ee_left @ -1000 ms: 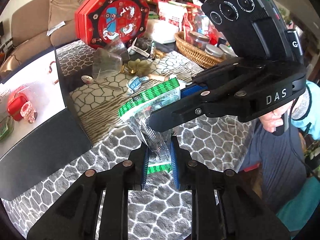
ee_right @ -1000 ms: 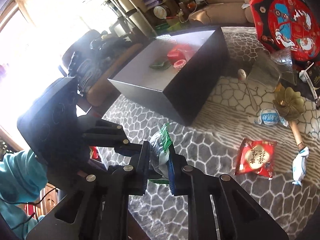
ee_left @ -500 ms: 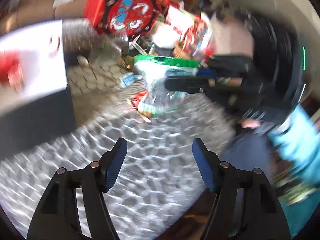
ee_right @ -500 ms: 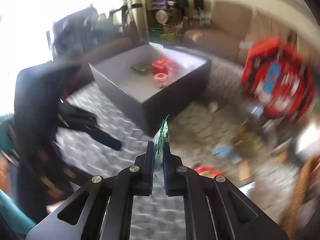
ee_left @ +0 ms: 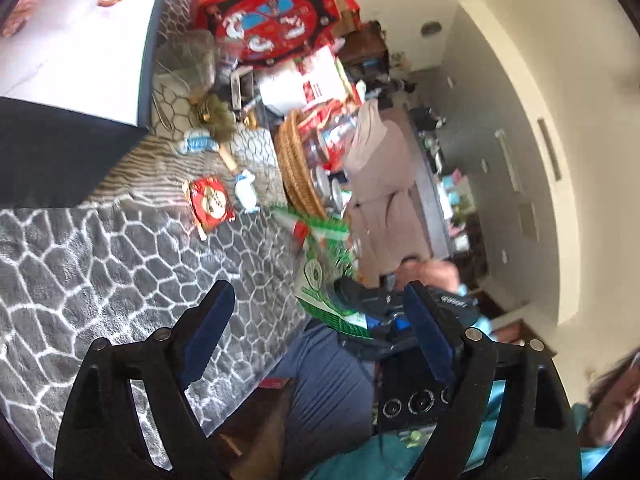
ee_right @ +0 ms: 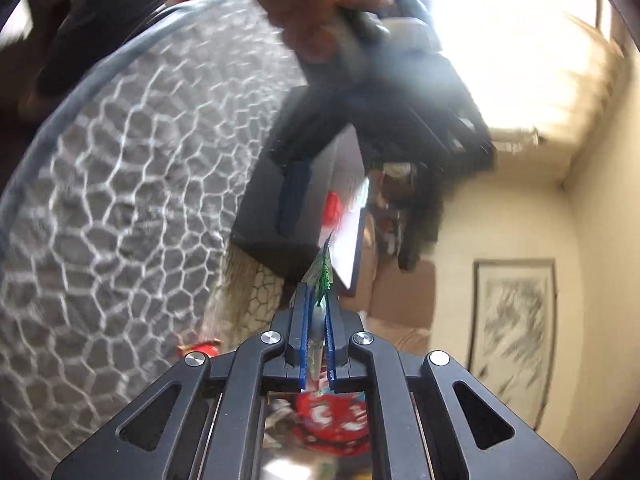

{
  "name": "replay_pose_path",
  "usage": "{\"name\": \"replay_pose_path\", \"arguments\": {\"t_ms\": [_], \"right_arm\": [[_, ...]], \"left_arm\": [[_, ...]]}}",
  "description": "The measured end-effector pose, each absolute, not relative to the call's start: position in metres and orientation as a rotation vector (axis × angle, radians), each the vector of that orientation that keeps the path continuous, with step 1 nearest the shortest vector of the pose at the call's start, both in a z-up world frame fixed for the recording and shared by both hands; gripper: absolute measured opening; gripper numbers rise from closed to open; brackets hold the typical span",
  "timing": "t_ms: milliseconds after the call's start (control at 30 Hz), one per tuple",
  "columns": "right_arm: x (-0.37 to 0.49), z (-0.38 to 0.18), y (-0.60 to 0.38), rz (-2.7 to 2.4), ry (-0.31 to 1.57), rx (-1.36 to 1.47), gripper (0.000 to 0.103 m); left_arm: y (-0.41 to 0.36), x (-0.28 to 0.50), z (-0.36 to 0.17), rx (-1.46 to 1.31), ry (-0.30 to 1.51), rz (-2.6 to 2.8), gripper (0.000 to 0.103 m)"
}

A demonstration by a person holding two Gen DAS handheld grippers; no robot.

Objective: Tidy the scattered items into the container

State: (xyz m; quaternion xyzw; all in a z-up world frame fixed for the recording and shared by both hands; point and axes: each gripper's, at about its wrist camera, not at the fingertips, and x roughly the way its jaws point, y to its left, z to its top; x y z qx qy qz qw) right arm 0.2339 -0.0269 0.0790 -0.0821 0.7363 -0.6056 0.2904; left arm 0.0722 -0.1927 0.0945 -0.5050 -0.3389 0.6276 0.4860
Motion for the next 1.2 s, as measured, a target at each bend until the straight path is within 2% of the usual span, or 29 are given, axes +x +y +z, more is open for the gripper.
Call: {"name": "replay_pose_path", "arguments": {"t_ms": [33, 67, 100, 167, 267, 400, 467, 500, 533, 600, 667, 733, 800, 900, 933, 1000, 1100, 1200], "right_arm": [[0.233, 0.079, -0.027, -1.601, 1.971, -0.239, 0.005], [0.232, 0.08, -0.026, -1.589, 1.972, -0.259, 0.004], [0.232, 0.08, -0.026, -1.577, 1.973, -0.276, 0.002], [0.232, 0.078, -0.025, -1.554, 1.985, -0.311, 0.002], [0.233, 0.075, -0.026, -1.531, 2.002, -0.365, 0.002], [0.229, 0.069, -0.028, -1.534, 2.048, -0.456, 0.004], [0.228, 0.063, -0.026, -1.523, 2.081, -0.519, 0.017], [0.228, 0.064, -0.025, -1.545, 2.068, -0.512, 0.039], [0.229, 0.071, -0.024, -1.601, 2.015, -0.446, 0.05], [0.219, 0.096, -0.025, -1.815, 1.825, -0.194, 0.05], [0.189, 0.13, -0.024, -2.065, 1.497, 0.176, 0.05], [0.15, 0.16, -0.015, -2.199, 1.014, 0.539, 0.047], [0.104, 0.183, -0.001, -2.194, 0.444, 0.82, 0.043], [0.053, 0.194, 0.015, -2.044, -0.199, 1.0, 0.032], [0.041, 0.193, 0.016, -1.986, -0.334, 1.037, 0.027], [0.022, 0.189, 0.011, -1.868, -0.525, 1.085, 0.026], [0.004, 0.19, 0.002, -1.764, -0.691, 1.095, 0.026], [-0.021, 0.199, -0.012, -1.717, -0.798, 1.069, 0.034]], "left_arm": [[-0.189, 0.072, 0.093, -1.239, -0.804, 1.538, 0.062], [-0.186, 0.072, 0.09, -1.242, -0.809, 1.537, 0.051], [-0.187, 0.072, 0.087, -1.228, -0.859, 1.518, 0.048], [-0.191, 0.07, 0.083, -1.19, -0.949, 1.503, 0.028], [-0.198, 0.067, 0.08, -1.156, -1.028, 1.532, 0.016], [-0.211, 0.067, 0.078, -1.128, -1.155, 1.632, 0.011], [-0.221, 0.067, 0.074, -1.08, -1.251, 1.65, 0.011], [-0.226, 0.065, 0.073, -1.063, -1.279, 1.67, 0.011], [-0.231, 0.064, 0.072, -1.046, -1.302, 1.693, 0.011], [-0.239, 0.064, 0.077, -1.008, -1.307, 1.706, 0.011], [-0.242, 0.064, 0.096, -0.987, -1.193, 1.813, 0.011], [-0.241, 0.064, 0.111, -0.978, -1.109, 1.885, 0.011], [-0.24, 0.063, 0.125, -0.964, -1.057, 1.914, 0.011], [-0.246, 0.06, 0.145, -0.934, -1.011, 1.967, 0.011], [-0.253, 0.061, 0.151, -0.927, -1.007, 1.975, 0.011], [-0.266, 0.059, 0.16, -0.9, -1.014, 1.999, 0.011], [-0.287, 0.052, 0.171, -0.867, -1.031, 2.033, 0.011], [-0.31, 0.039, 0.181, -0.847, -1.029, 2.078, 0.011]]}}
